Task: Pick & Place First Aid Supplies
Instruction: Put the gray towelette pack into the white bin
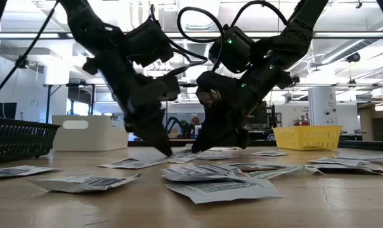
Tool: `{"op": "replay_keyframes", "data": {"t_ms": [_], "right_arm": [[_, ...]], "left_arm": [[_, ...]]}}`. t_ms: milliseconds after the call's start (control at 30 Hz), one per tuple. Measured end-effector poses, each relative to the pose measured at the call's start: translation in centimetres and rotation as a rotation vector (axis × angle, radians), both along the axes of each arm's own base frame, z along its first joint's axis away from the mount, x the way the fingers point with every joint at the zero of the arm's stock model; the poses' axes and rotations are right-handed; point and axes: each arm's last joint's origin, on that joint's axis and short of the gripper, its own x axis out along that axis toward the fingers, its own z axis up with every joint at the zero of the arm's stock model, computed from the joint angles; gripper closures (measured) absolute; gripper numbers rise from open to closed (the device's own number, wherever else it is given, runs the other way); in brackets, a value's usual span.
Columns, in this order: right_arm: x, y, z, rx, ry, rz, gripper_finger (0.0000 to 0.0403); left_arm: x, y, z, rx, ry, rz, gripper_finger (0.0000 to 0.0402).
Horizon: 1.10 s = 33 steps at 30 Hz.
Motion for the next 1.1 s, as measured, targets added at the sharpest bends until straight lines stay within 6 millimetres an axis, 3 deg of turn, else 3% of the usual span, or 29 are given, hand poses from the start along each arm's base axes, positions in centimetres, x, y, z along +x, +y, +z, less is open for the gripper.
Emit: {"op": "replay_keyframes", "data": {"t_ms": [167,400,567,900,1100], "right_arm": [[-0.1,0.3,0.4,0.03,-0.007,0.049,0.0394],[-0.7,1.2,2.3,-0.012,-0.016,0.107,0.0394],[-1.3,2.1,4.0,-0.055,-0.033,0.131,0.0394],[-3.9,4.0,6.9,-0.224,0.048,0.122,0.0394],[-5.6,5.4,8.6,-0.299,0.074,0.129,0.0394]], "left_arm": [[-0.9,0.2,2.6,0.053,-0.031,0.017,0.0397],[-2.4,0.6,4.7,0.106,-0.016,0.116,0.0396],[-2.7,0.3,5.3,0.051,-0.033,0.16,0.0382],[-2.5,-1.6,5.3,-0.07,-0.046,0.054,0.029],[-1.9,-3.9,5.9,-0.066,-0.15,-0.048,0.0278]]}}
